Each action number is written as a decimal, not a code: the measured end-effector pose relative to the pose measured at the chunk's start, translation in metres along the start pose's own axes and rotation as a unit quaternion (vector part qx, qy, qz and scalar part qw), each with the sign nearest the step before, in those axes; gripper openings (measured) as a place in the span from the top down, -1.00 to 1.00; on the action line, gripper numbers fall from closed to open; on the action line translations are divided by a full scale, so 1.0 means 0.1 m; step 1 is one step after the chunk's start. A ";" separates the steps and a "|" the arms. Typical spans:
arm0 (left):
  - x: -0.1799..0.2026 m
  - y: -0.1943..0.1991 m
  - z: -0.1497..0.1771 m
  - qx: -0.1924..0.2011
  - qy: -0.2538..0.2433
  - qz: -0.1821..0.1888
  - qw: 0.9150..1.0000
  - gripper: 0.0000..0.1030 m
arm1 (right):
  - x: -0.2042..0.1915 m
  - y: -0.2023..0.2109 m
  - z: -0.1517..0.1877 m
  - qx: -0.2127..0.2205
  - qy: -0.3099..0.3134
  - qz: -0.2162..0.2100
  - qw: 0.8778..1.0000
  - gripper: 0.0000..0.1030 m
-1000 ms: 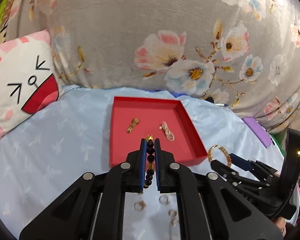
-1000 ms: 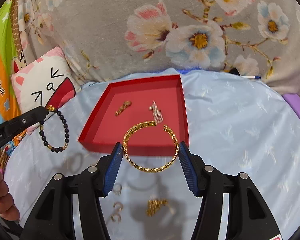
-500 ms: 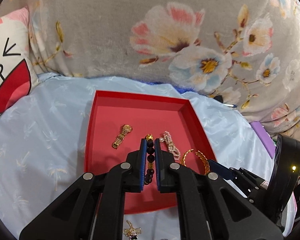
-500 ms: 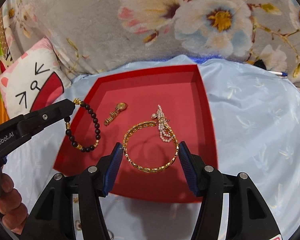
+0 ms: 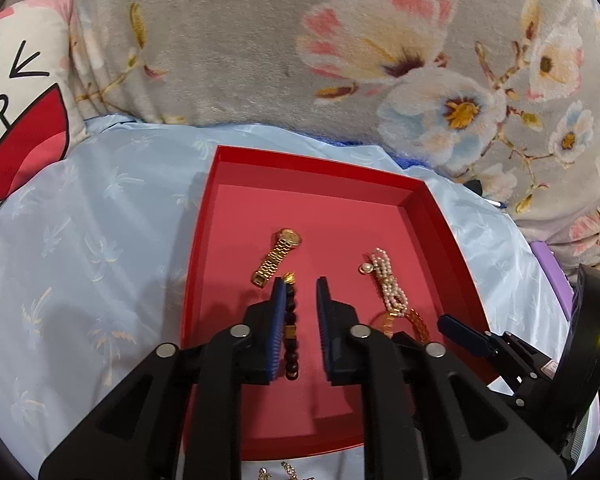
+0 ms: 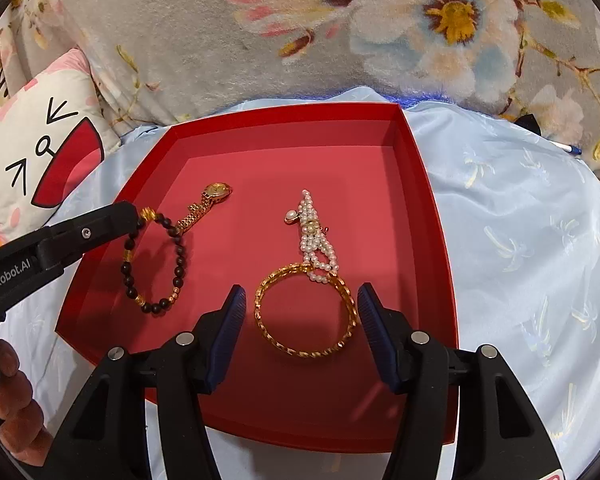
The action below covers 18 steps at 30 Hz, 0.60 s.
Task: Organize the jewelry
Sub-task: 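Carry the bead bracelet and bangle into the red box and open both tools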
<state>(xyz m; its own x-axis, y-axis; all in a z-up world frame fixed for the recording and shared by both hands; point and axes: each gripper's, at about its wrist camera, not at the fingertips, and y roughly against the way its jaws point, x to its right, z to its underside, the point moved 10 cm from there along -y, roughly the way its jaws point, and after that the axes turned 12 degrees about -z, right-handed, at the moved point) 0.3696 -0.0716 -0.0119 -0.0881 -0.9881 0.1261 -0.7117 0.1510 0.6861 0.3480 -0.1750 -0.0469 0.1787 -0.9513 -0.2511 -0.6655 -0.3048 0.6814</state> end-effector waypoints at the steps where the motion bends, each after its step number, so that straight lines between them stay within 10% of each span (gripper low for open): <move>1: -0.03 0.01 0.00 0.001 0.004 -0.002 1.000 0.66 | 0.00 0.02 0.00 0.003 0.000 0.001 1.000 -0.12; 18: -0.38 0.89 0.48 0.036 -0.008 -0.039 0.999 0.07 | -0.09 1.16 0.59 0.044 -0.015 -0.016 0.999 -0.12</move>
<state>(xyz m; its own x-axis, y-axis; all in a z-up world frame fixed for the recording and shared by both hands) 0.2762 -0.0219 0.0098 -0.0404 -0.9972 0.0623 -0.7653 0.0710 0.6397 0.2267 -0.1987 -0.0064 0.1789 -0.9392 -0.2933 -0.7209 -0.3279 0.6106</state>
